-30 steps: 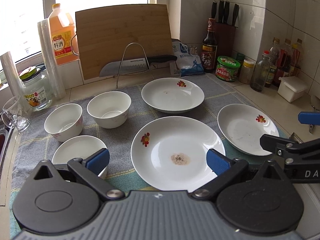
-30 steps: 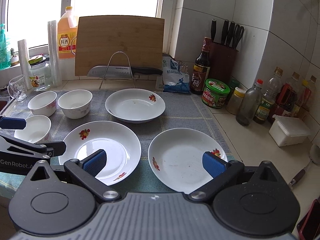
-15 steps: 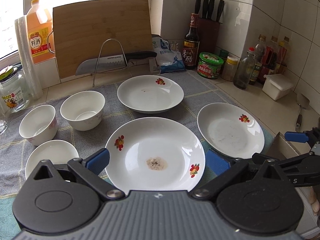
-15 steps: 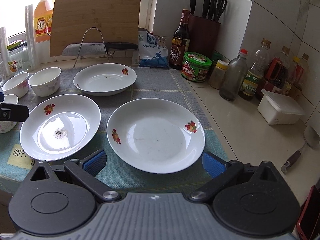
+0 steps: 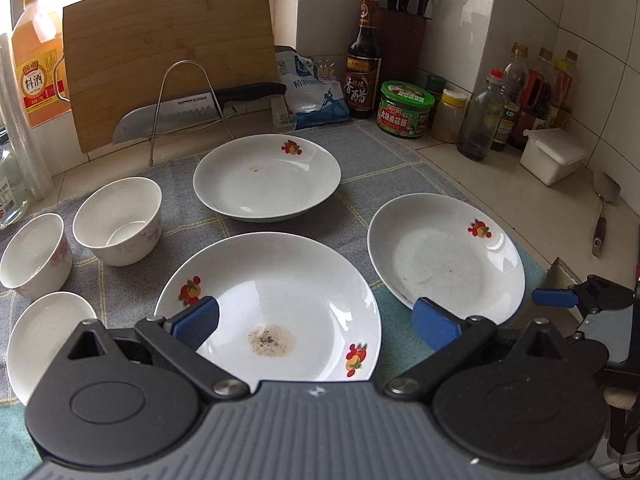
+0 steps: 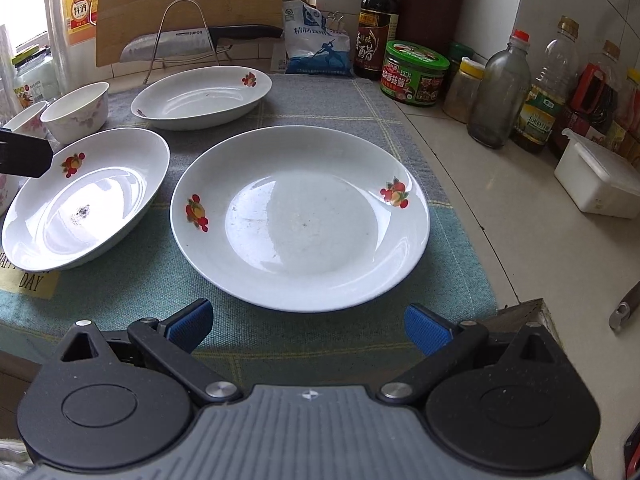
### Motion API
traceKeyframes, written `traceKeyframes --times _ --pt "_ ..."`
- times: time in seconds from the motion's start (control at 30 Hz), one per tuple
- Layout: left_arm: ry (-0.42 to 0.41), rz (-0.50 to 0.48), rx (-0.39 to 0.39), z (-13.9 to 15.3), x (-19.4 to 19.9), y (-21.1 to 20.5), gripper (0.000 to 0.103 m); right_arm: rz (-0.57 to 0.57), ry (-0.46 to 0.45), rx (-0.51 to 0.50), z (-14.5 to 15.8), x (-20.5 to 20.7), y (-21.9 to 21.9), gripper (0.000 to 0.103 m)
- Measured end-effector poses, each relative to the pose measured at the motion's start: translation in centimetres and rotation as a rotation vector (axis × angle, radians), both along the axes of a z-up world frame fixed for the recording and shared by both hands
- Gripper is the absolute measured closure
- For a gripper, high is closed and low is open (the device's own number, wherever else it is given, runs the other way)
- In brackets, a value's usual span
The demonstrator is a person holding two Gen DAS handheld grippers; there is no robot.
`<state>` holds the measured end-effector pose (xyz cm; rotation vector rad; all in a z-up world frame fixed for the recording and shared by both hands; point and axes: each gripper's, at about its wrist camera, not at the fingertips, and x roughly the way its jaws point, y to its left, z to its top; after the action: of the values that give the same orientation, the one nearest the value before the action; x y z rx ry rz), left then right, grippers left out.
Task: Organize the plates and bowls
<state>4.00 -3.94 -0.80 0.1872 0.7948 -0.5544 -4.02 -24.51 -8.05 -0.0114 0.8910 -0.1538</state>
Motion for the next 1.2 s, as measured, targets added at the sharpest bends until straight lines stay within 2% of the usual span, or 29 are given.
traceKeyframes --times 0.23,0.53,0.83,1.0,1.2 --pt "0.001 -0.009 0.035 -0.2 0.9 -2.0 0.001 0.036 0.011 0.048 -1.6 1.4 -1.7 0.0" --pt "-0.016 -0.05 0.083 -0.9 2.7 -5.3 0.001 0.141 -0.004 0.05 -1.7 1.8 -2.1 0.0" --pt "0.016 -0.2 0.053 -1.0 5.2 -9.0 0.001 0.19 -0.084 0.049 -2.4 0.9 -2.8 0.0" --pt "0.023 -0.277 0.099 -1.8 6.3 -11.6 0.001 0.219 -0.118 0.048 -2.6 0.6 -3.1 0.0" --pt "0.097 -0.374 0.139 -3.6 8.4 -14.4 0.002 0.254 -0.141 0.05 -2.7 0.6 -3.5 0.0"
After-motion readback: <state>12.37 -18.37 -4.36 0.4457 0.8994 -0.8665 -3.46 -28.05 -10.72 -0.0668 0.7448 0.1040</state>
